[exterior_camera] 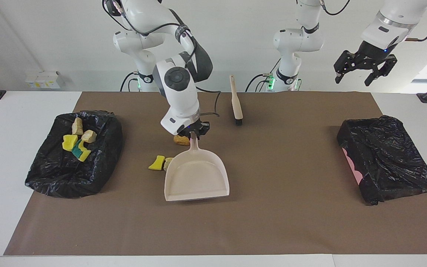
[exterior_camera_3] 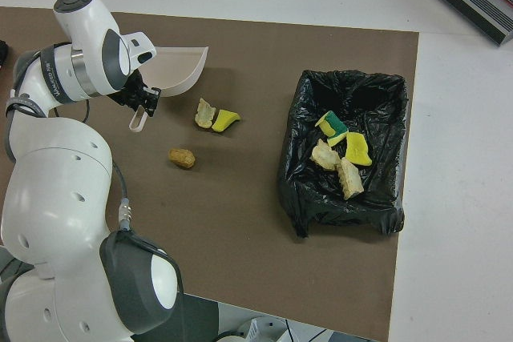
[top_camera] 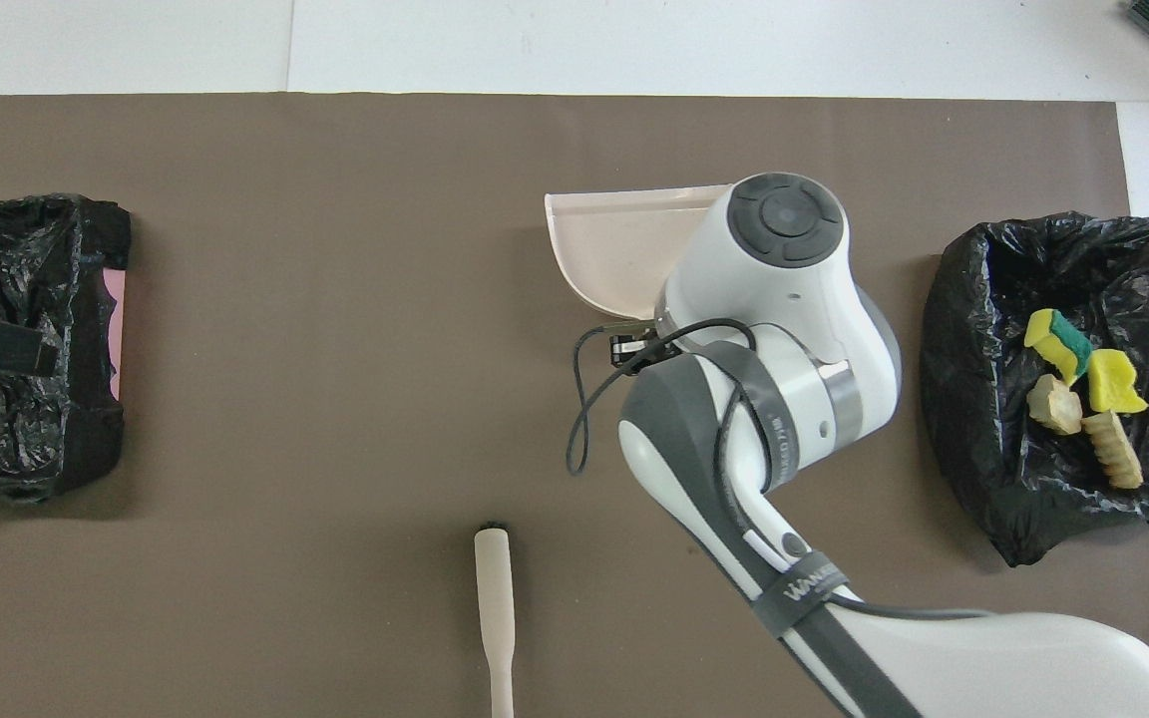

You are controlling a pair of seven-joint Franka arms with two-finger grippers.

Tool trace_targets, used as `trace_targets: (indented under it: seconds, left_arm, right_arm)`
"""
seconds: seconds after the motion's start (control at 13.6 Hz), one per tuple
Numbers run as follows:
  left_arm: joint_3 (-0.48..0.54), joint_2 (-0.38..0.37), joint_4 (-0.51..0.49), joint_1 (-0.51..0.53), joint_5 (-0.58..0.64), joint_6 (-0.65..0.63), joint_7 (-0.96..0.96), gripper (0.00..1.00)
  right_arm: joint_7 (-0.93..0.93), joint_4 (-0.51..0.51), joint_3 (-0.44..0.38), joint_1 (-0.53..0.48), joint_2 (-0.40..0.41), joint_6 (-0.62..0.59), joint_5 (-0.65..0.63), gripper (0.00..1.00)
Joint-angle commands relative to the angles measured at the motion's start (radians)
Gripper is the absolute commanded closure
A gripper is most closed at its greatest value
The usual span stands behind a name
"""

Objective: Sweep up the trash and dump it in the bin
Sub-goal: 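Return the dustpan to the mat center with the right gripper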

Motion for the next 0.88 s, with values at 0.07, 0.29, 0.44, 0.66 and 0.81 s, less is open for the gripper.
trace_targets:
  seconds: [0.07, 0.29, 0.44, 0.66, 0.81]
  left_arm:
    - [-0.006, -0.024, -0.027, 0.005, 0.016, -0.002, -0.008, 0.0]
    - [-0.006, -0.024, -0.027, 0.0, 0.014, 0.001, -0.013, 0.0]
    - [-0.007, -0.024, -0.027, 0.0, 0.014, 0.003, -0.011, 0.0]
    - [-0.007, -0.024, -0.027, 0.0, 0.014, 0.003, -0.005, 0.0]
    - [-0.007, -0.024, -0.027, -0.001, 0.014, 0.004, -0.001, 0.0]
  right_arm:
    - [0.134, 0.181, -0.005, 0.078, 0.164, 0.004, 0.018, 1.0]
    - [0.182, 0.241, -0.007, 0.124, 0.239, 0.024, 0.012, 1.0]
    - [0.183, 0.233, -0.005, 0.13, 0.236, 0.044, 0.012, 0.4]
    - [0.2, 0.224, -0.005, 0.144, 0.224, 0.03, 0.014, 0.0]
    - [0.229, 0.169, -0.005, 0.168, 0.174, 0.027, 0.017, 0.0]
